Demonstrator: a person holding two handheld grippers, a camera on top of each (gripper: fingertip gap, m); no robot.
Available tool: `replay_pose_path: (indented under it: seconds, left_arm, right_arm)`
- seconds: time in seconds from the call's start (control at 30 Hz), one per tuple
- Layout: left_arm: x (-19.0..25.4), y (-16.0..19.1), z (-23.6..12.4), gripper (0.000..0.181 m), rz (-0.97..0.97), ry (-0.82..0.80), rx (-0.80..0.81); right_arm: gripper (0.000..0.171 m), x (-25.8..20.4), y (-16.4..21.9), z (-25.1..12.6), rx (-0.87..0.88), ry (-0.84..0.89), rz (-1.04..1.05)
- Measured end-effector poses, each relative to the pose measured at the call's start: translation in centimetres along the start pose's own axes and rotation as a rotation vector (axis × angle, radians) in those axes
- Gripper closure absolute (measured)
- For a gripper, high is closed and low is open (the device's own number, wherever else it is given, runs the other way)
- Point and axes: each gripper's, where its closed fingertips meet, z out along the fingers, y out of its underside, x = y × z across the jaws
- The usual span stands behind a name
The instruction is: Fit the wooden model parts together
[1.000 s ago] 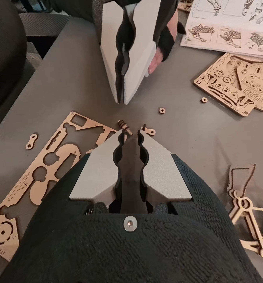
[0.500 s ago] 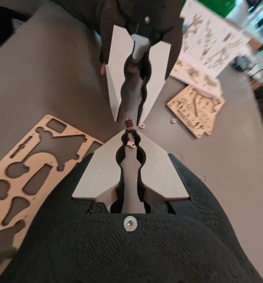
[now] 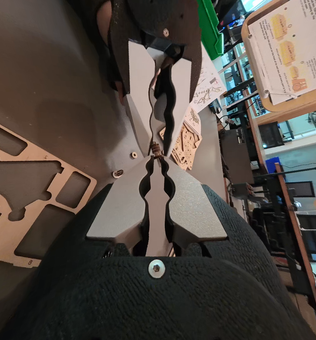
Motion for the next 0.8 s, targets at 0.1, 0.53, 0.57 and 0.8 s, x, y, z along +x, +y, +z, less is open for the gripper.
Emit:
replay_pose_path:
  seconds: [0.1,0.53,0.57,0.8]
  left_arm:
    - [0.4,0.0,0.0,0.174,0.045,0.016,0.0]
    - [-0.1,-0.2,-0.2,0.17,0.214,-0.093,-0.011]
    - [-0.2,-0.4,-0.2,0.17,0.195,-0.093,0.004]
    - [-0.4,-1.8,-0.9,0.174,0.059,-0.051,0.113]
  right_arm:
    - [0.165,0.1,-0.1,0.0,-0.004,0.012,-0.004]
    - [0.166,0.6,0.1,0.1,-0.021,0.087,-0.095]
    - [0.166,0.8,-0.1,0.0,-0.014,0.112,-0.124]
    - [0.166,1.6,-1.1,-0.7,0.005,0.239,-0.305]
